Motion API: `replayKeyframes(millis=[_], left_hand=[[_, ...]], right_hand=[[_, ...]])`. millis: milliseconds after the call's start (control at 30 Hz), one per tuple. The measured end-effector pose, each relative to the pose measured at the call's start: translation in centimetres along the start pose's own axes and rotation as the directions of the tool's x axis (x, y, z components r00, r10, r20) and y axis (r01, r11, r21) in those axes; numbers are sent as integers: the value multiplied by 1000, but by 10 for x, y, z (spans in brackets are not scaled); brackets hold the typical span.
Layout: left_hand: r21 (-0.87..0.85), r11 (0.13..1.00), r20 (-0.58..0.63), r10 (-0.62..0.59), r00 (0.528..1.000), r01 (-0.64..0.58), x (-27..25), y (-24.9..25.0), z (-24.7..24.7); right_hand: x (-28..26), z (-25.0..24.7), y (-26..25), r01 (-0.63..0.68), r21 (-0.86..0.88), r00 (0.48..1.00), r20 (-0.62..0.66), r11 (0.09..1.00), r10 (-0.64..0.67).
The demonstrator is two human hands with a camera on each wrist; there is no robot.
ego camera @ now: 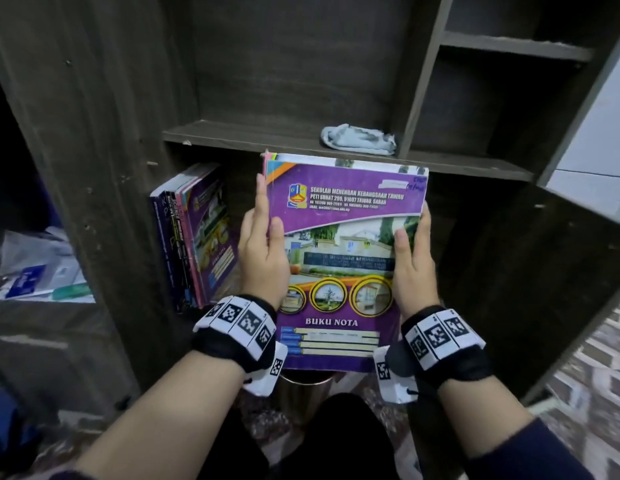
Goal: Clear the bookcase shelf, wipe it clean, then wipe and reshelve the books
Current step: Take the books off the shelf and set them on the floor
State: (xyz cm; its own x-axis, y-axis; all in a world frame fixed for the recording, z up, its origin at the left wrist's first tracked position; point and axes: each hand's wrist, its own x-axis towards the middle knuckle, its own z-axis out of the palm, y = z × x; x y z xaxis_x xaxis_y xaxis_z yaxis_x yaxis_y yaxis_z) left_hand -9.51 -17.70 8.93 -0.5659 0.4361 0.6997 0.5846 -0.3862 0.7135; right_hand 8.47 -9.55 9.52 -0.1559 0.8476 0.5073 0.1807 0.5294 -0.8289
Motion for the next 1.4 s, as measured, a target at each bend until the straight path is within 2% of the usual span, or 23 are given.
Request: replayKeyframes(millis=[200,333,400,500,633,800,867,967,1100,1133,1233,1400], left_hand=[[-202,979,92,17,996,2,-12,38,42],[-389,916,253,2,967,100,-43,66,83],[-463,867,351,-13,936,185,-66,81,105],[-482,831,490,-7,872,277,-108,101,141],[-433,837,637,21,771,335,-175,126,186],[-300,873,766,-19,643,384,-251,124,224],[-228,866,835,-62,546,446,-284,112,237],[-72,903,890,-134,437,424,-328,82,251],[170,863,901,-332,279,476,-370,39,254],[229,852,889,-380,256,470,-379,29,253],[340,828,851,-473,229,446,-397,1,256],[442,795,826,-542,158,416,-413,-23,267]], right_hand=[[-14,-71,-21,44,-81,987,-151,996,-56],[-46,-133,-23,3,-196,957,-284,981,-59],[-70,-167,-19,-70,-248,933,-358,966,-24],[-113,-220,-9,-180,-311,881,-474,933,12],[-169,-280,11,-375,-355,796,-597,856,101],[-218,-319,50,-600,-355,706,-657,717,265],[-239,-328,72,-706,-312,632,-682,636,368],[-264,-329,113,-809,-250,539,-676,531,502],[-282,-319,166,-892,-212,441,-597,399,670],[-285,-315,178,-909,-206,411,-573,361,709],[-289,-305,210,-940,-207,340,-513,271,788],[-292,-298,251,-961,-237,241,-481,139,843]])
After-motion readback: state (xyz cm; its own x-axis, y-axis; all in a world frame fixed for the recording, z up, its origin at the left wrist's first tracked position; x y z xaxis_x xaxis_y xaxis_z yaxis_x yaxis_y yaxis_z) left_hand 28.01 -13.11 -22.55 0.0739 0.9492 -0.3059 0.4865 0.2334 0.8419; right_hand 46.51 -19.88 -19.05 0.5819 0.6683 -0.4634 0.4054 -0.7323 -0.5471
